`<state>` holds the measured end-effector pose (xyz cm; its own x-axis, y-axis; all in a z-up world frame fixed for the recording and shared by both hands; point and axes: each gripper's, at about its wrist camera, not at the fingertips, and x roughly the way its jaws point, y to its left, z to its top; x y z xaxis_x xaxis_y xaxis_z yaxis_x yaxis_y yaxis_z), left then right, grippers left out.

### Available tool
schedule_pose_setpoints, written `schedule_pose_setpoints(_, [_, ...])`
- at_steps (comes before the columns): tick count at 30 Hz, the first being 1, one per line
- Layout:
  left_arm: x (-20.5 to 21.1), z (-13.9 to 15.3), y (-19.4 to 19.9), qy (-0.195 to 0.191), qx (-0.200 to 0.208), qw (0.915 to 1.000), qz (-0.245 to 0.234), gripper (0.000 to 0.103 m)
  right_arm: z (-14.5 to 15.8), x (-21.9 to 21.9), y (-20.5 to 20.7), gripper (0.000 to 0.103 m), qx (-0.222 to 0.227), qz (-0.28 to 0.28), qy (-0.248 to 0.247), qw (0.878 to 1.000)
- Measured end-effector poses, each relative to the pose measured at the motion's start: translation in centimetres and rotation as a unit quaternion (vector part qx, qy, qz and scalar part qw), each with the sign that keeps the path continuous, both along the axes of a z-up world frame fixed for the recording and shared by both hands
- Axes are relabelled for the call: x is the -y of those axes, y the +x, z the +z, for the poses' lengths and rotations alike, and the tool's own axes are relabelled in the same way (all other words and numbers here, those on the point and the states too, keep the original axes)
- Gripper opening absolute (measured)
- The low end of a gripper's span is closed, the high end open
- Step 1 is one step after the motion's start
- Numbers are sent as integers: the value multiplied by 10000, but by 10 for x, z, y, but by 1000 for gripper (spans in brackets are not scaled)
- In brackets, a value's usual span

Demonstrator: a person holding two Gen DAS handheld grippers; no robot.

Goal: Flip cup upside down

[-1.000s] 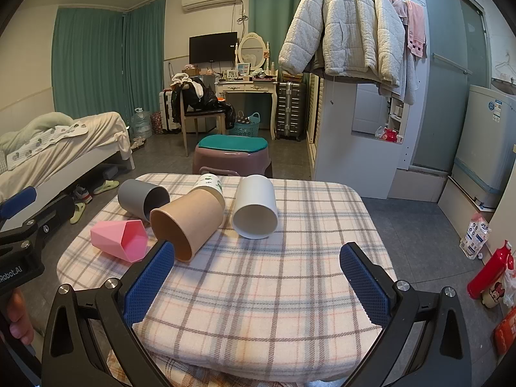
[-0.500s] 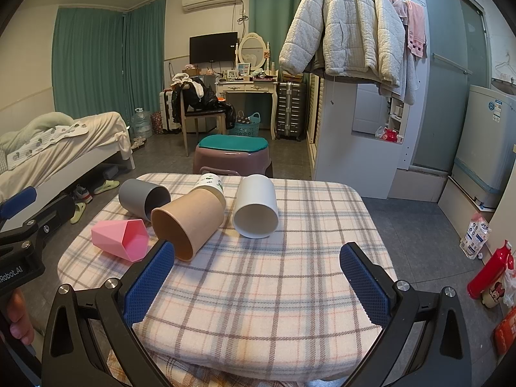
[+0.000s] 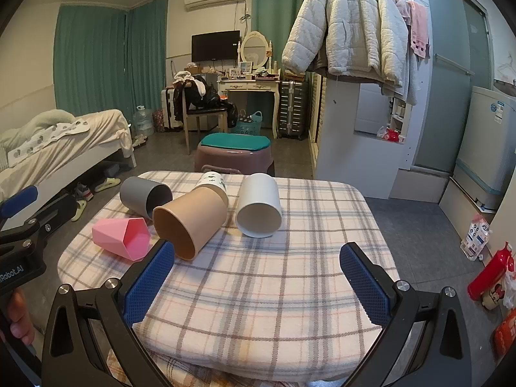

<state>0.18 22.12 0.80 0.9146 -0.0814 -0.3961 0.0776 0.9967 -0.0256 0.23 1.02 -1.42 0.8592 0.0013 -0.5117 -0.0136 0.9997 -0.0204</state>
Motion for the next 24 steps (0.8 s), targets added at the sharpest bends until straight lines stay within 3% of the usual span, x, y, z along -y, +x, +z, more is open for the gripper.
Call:
schedule_pose_setpoints(12, [-11, -6, 34, -53, -140, 9999, 17, 103, 7, -11, 35, 103, -142, 154, -215, 9996])
schedule_pose_setpoints(21, [-36, -5, 84, -8, -226, 9991, 373, 103, 23, -28, 100, 103, -230, 532, -418, 9974])
schedule_pose_setpoints(24, [-47, -7, 100, -11, -257, 9983, 520, 103, 25, -36, 134, 103, -460, 841, -360, 9947])
